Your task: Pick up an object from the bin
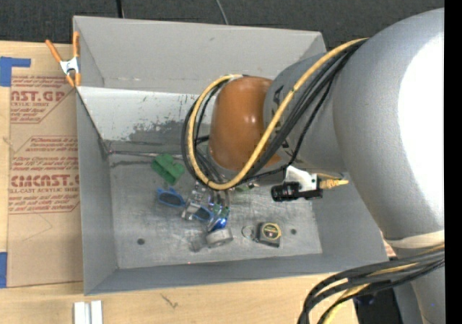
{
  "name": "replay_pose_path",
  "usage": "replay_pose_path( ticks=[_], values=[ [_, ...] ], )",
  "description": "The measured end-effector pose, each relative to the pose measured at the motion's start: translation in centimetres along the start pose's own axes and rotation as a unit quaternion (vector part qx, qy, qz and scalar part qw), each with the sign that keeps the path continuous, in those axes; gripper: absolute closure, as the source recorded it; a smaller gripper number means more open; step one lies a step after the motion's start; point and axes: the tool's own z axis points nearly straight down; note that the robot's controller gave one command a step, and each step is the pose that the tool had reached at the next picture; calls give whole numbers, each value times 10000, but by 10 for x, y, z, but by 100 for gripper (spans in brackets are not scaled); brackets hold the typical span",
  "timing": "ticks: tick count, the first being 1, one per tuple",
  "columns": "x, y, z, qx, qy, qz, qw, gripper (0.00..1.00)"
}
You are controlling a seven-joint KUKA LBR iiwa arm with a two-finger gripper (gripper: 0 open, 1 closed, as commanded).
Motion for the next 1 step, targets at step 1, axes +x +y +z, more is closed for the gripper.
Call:
replay_pose_path(
  ticks=[1],
  values=[
    [-1,1,-63,-9,-13,-5,10000,100]
  ],
)
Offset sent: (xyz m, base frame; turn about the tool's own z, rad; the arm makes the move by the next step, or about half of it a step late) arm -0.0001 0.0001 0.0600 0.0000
